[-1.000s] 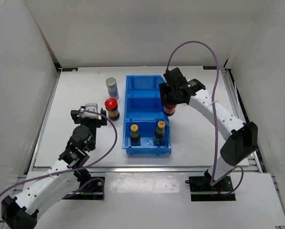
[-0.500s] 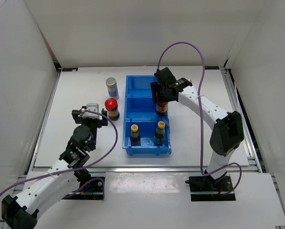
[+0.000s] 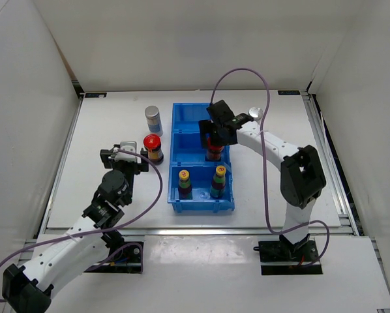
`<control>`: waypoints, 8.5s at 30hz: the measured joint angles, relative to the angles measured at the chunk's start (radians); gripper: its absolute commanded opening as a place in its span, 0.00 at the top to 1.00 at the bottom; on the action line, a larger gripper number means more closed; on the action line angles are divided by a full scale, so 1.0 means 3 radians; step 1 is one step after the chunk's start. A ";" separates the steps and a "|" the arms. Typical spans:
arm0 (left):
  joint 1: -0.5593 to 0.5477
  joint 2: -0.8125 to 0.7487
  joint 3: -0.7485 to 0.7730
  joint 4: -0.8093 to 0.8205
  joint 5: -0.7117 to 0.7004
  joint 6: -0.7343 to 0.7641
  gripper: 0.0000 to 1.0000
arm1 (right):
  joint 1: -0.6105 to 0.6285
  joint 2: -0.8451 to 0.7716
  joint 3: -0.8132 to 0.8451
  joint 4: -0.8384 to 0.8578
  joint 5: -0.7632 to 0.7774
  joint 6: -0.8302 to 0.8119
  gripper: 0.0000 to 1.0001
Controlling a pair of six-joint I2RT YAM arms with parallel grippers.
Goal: Organize the condiment bottles
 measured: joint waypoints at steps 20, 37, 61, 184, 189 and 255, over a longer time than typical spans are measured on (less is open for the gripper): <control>0.0333 0.1170 0.0918 -0.0312 0.0292 -0.0506 0.00 | 0.0046 -0.2383 -0.2019 0.1303 0.1459 0.0362 0.01; 0.0749 0.2164 0.1408 -0.0576 0.1364 -0.0791 0.00 | -0.0186 -0.2068 -0.1989 0.1292 0.0874 0.0266 0.01; 0.0896 0.2818 0.1452 -0.0818 0.1439 -0.1358 0.52 | -0.0519 -0.2251 -0.2092 0.1368 0.0443 0.0408 0.01; 0.0149 0.0360 -0.0413 0.1012 0.0668 0.0140 0.00 | -0.0787 -0.0023 0.1475 -0.0275 0.0210 -0.0559 0.75; 0.0149 0.0361 -0.0413 0.1015 0.0669 0.0140 0.00 | -0.0548 0.0184 0.1770 -0.0187 -0.0058 -0.0655 0.72; 0.0858 0.4106 0.3641 -0.1615 0.0889 -0.1114 0.00 | -0.1582 -0.1846 -0.2093 0.1647 -0.0609 0.0444 0.00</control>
